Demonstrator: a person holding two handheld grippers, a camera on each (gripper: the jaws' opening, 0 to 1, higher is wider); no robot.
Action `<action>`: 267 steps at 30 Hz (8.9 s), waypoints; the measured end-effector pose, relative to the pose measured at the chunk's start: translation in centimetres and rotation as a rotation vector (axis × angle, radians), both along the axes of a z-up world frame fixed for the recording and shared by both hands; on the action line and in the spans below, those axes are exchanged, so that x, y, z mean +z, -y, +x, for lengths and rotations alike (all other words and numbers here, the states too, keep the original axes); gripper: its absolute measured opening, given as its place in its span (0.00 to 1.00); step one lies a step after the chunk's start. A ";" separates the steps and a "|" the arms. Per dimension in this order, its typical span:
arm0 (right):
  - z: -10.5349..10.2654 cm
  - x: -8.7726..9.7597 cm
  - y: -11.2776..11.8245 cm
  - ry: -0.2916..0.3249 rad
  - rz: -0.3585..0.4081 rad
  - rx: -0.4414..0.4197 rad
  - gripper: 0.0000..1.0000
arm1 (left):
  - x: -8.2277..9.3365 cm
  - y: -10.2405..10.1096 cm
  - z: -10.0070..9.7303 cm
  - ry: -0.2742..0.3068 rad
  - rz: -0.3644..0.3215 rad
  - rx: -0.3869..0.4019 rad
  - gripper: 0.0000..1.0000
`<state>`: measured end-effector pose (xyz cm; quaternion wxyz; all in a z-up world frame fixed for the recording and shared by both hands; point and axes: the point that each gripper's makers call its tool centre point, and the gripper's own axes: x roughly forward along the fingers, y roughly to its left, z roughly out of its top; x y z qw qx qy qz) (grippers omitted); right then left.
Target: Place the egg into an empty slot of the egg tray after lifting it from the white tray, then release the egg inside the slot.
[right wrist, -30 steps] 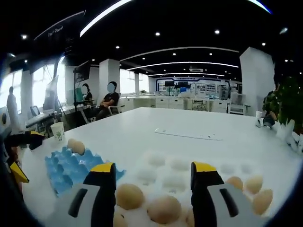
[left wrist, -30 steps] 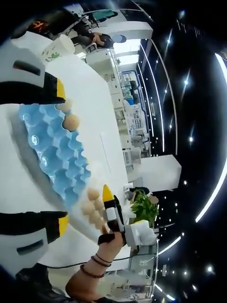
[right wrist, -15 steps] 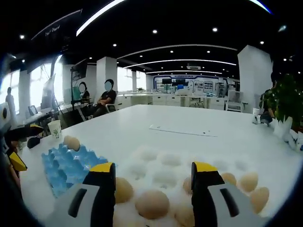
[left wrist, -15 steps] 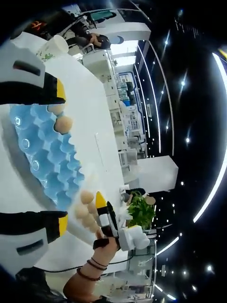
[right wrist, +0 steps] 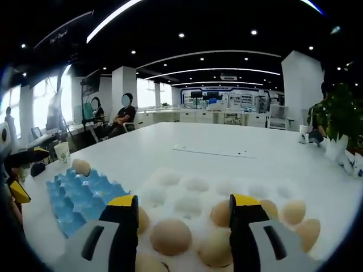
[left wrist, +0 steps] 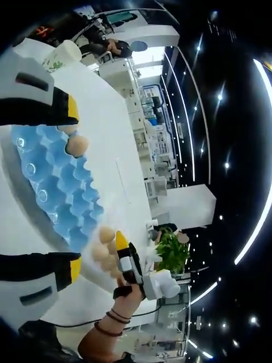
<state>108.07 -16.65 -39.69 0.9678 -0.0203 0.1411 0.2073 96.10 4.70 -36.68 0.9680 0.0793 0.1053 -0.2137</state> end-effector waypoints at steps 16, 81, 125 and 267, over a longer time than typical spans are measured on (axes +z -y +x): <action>-0.9 -0.1 1.1 0.009 0.012 -0.018 0.67 | -0.4 -0.4 -0.3 -0.004 0.014 0.016 0.95; 2.9 -2.1 4.7 -0.142 0.042 -0.275 0.24 | 0.3 -1.8 0.5 0.016 0.032 0.048 0.94; 1.3 3.6 -2.4 0.001 0.072 -0.091 0.24 | 0.4 -0.8 -0.4 0.018 0.043 0.023 0.95; 1.0 -0.4 8.6 0.022 -0.009 -0.197 0.40 | 0.5 -1.6 -0.9 0.048 0.053 0.056 0.95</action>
